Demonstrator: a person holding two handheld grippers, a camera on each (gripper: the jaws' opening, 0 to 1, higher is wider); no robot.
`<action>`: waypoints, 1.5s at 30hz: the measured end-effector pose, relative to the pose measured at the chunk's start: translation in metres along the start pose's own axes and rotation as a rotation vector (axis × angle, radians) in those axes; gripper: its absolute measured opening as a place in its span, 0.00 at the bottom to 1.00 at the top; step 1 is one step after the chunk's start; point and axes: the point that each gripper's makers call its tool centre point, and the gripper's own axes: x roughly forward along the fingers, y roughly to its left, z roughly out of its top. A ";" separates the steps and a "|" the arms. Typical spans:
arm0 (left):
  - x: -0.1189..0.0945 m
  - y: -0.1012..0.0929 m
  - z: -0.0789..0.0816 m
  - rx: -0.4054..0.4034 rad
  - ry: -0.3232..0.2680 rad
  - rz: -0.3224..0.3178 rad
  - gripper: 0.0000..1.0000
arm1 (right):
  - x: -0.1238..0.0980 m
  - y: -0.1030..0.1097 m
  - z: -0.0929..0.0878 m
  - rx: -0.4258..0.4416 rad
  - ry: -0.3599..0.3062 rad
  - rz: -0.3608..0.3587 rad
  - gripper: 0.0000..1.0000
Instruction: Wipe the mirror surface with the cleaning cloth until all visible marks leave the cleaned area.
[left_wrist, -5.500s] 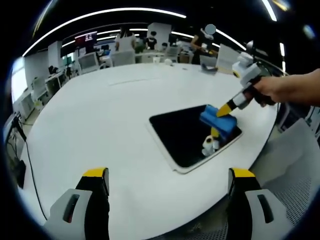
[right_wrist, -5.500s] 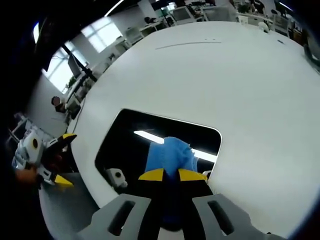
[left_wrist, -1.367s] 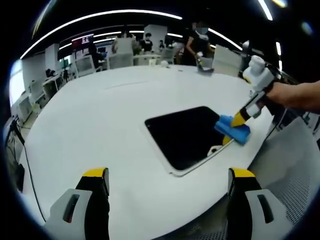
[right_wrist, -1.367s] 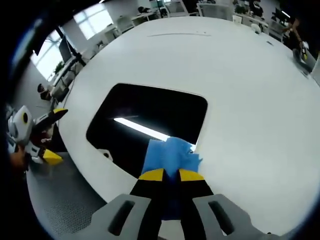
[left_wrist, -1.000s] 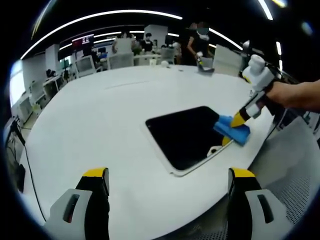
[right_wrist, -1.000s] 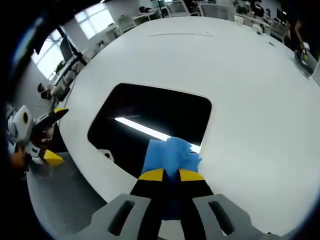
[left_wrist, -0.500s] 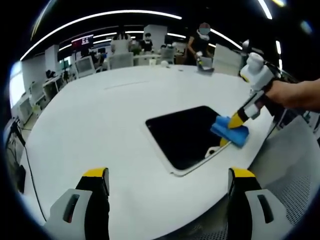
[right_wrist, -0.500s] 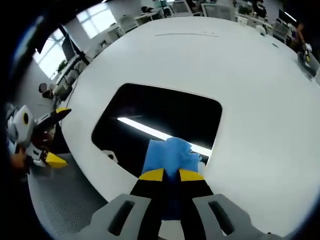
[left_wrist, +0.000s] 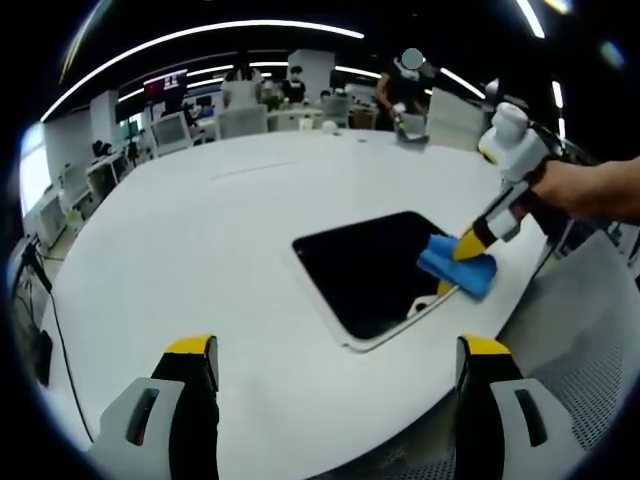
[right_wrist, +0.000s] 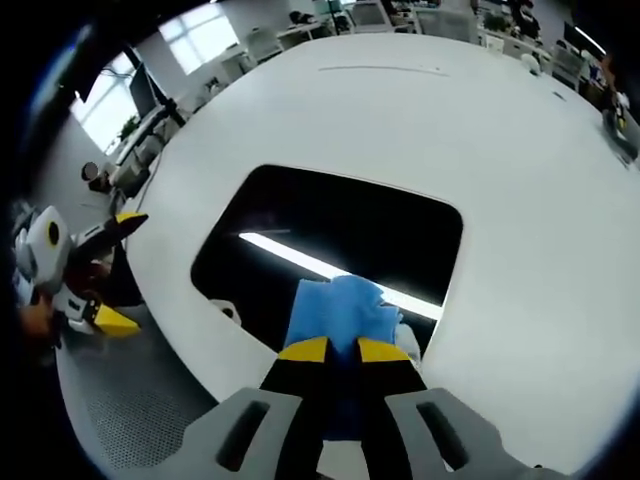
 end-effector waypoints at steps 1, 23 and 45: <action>0.000 0.000 0.000 0.000 0.000 0.000 0.99 | 0.000 0.000 0.000 0.000 0.000 0.001 0.04; 0.000 0.000 0.001 0.000 -0.005 -0.002 0.99 | 0.010 0.023 0.009 -0.005 0.003 0.022 0.04; 0.000 -0.001 0.001 0.005 -0.005 -0.010 0.99 | 0.020 0.050 0.018 -0.025 0.000 0.048 0.04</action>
